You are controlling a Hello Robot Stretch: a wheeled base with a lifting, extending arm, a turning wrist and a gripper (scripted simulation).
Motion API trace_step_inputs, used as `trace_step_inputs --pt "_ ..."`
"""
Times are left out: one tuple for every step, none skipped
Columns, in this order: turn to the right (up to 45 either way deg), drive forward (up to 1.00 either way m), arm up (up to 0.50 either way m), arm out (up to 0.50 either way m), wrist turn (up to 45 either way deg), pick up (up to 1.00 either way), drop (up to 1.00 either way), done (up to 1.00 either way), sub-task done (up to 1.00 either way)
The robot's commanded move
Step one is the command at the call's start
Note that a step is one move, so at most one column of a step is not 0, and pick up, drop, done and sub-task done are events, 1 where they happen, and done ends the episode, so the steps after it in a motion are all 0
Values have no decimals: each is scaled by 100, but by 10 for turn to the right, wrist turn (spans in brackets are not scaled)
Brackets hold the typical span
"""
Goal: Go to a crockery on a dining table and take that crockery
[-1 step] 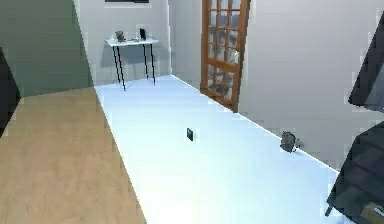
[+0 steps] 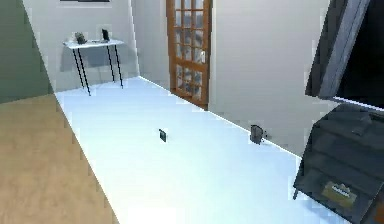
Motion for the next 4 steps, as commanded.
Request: trace_step_inputs --pt "0 5 0 0 0 0 0 0 0" --pt "-360 0 0 0 0 0 0 0 0" --pt "0 100 0 0 0 0 0 0 0" --pt "0 100 0 0 0 0 0 0 0"
